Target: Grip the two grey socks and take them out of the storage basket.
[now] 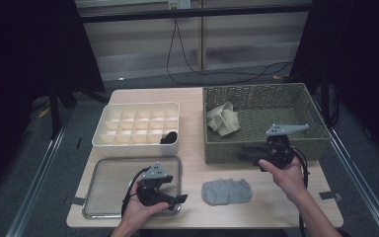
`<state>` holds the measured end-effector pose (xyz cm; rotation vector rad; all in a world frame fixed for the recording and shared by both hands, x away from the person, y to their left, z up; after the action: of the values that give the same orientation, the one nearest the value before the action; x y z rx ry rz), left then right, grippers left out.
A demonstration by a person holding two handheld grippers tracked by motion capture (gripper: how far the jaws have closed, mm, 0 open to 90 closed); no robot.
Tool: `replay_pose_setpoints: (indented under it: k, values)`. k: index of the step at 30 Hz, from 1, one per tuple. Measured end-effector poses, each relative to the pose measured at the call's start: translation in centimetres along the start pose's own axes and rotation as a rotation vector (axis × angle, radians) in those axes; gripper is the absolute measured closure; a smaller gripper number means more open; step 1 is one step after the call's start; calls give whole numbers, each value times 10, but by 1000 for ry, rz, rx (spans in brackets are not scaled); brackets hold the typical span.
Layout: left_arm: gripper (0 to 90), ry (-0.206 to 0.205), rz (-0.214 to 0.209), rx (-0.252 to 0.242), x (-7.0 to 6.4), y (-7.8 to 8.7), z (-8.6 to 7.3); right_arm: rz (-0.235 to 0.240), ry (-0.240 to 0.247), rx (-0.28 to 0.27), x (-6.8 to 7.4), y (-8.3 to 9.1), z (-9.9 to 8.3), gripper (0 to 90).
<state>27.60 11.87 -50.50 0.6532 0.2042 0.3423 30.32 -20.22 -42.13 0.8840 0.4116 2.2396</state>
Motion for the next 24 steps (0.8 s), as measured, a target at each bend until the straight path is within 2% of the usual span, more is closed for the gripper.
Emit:
replay_pose_setpoints:
  k: [3,10,11,15,24]
  values:
    - [112,-3,-4,2,-1,1,0,-16,-7,-9,-8,3,10,557]
    - [112,-1,8,-6,0,2,0,-29,2,-16,-13,3,35,538]
    - [112,-1,9,-6,1,3,0,-39,3,-11,-16,0,42,525]
    - [112,1,10,-7,1,4,-1,-59,3,-4,-21,-6,55,507]
    - [109,2,6,-6,2,4,-1,-79,-13,18,-36,-22,72,491]
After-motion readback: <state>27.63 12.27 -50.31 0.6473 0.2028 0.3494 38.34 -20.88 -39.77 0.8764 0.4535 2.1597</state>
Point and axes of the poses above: each handheld gripper's, and its own axes: y roughly backward along the jaws, z roughly out of its top, x roughly to its left, the point moved 4 cm from there along -y, roughly forward along the jaws, and after that the axes turned 12 degrees about -y, right-handed, at the moved point
